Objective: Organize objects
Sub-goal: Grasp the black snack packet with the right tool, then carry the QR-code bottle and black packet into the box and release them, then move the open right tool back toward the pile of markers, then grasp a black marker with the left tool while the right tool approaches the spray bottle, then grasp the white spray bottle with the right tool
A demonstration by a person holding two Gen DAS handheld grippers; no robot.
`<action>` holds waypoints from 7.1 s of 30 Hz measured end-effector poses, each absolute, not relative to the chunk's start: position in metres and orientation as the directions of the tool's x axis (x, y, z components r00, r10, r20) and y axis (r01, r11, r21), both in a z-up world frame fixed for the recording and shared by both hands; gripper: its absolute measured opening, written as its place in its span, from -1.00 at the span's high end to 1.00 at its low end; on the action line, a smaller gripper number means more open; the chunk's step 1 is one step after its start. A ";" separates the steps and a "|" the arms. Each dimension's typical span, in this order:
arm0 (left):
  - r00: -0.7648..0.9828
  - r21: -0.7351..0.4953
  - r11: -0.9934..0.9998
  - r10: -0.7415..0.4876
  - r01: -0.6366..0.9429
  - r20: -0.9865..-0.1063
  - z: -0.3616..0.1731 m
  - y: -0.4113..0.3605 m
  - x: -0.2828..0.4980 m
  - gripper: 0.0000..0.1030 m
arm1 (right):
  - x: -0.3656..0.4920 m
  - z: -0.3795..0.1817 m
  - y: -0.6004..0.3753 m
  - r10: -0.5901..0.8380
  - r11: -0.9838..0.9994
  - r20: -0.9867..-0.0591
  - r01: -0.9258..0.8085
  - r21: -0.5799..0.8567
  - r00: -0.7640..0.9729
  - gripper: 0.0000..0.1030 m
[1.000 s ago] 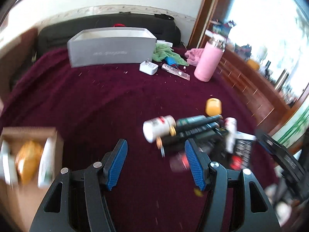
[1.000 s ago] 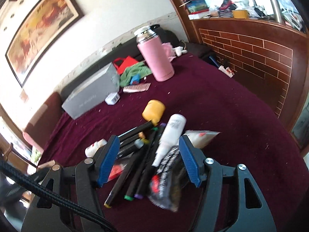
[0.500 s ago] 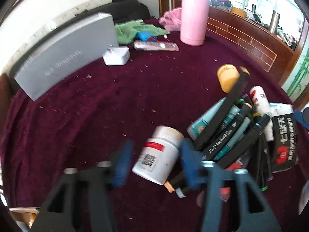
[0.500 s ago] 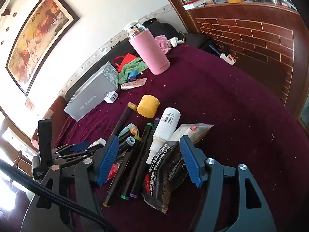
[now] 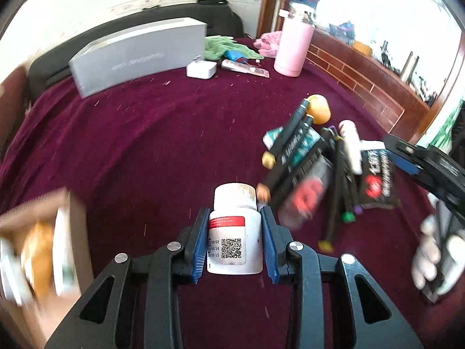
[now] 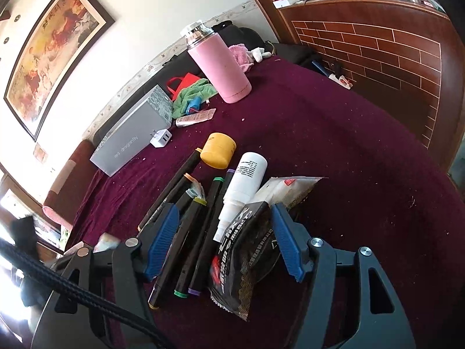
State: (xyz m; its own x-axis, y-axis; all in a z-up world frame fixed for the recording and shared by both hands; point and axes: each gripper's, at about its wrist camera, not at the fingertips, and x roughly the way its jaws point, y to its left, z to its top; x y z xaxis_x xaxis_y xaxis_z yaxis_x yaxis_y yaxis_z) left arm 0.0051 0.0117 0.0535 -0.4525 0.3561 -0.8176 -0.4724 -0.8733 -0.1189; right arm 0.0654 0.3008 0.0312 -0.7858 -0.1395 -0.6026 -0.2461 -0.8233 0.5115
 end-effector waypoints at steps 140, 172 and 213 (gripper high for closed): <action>-0.371 -0.169 -0.794 0.446 -0.584 -0.815 0.042 0.125 -0.087 0.63 | 0.069 0.041 0.345 -0.028 -0.772 -0.559 -0.338 0.539 -0.829 -0.92; -0.461 -0.198 -0.884 0.399 -0.424 -0.792 0.043 0.000 0.031 0.78 | 0.054 0.021 0.342 -0.087 -0.782 -0.627 -0.337 0.524 -0.774 -0.92; -0.529 -0.286 -0.898 0.429 -0.333 -0.732 0.035 -0.025 0.072 0.78 | 0.050 0.027 0.304 -0.183 -0.840 -0.787 -0.323 0.436 -0.589 0.48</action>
State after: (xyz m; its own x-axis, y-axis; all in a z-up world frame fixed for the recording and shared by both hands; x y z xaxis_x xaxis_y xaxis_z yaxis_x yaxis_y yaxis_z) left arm 0.0724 -0.0254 0.0350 -0.5291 0.4295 -0.7319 -0.3334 -0.8983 -0.2861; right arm 0.0502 0.3037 0.0268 -0.5895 -0.1825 -0.7869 -0.3226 -0.8399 0.4365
